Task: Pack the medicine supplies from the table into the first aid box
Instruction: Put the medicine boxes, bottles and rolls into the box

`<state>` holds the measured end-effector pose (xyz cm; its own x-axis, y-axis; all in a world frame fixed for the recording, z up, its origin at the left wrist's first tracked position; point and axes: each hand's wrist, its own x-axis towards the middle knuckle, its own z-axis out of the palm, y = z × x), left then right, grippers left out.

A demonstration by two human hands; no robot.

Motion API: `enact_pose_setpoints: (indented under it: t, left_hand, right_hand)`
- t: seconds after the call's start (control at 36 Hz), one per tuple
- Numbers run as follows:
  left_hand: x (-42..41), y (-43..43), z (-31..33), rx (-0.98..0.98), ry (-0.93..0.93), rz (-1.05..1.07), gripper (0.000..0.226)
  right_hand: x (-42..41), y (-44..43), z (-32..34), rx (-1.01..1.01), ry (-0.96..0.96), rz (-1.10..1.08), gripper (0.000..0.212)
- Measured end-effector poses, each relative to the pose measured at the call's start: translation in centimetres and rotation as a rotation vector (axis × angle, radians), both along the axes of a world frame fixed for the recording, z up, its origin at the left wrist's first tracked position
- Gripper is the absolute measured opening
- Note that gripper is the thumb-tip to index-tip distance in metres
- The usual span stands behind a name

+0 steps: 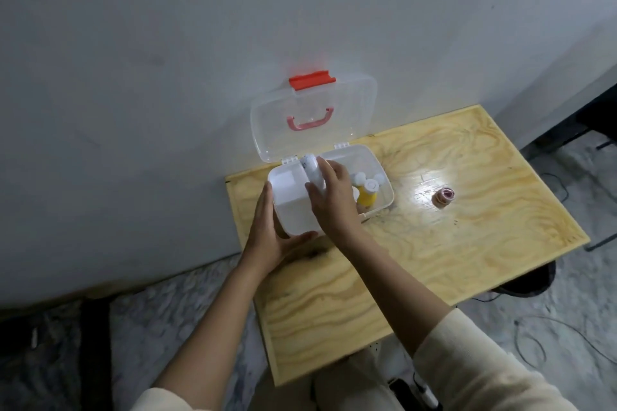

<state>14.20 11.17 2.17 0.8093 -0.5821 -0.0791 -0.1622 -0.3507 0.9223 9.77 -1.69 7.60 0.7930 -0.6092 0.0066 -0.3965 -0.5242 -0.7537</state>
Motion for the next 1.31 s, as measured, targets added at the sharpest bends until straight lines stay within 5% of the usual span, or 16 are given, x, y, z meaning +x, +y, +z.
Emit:
enact_pose_setpoints:
  t: [0.33,0.47,0.89,1.06,1.31]
  left_hand:
    - [-0.5,0.3,0.4,-0.026,0.0,0.013,0.117]
    - [-0.5,0.3,0.3,0.012,-0.003,0.023,0.121]
    - [-0.8,0.3,0.6,0.023,0.023,0.036,0.124]
    - [-0.8,0.3,0.5,0.01,0.024,0.043,0.121]
    - [-0.6,0.4,0.1,0.042,0.032,0.053,0.118]
  right_hand:
    - [1.1,0.6,-2.0,-0.284,0.232,-0.029,0.046]
    - [1.0,0.4,-2.5,-0.248,0.314,-0.061,0.048]
    - [0.5,0.5,-1.5,0.021,0.012,-0.041,0.047]
    - [-1.0,0.5,-1.4,-0.057,-0.145,0.108,0.041]
    - [-2.6,-0.3,-1.9,-0.071,-0.084,0.274,0.033]
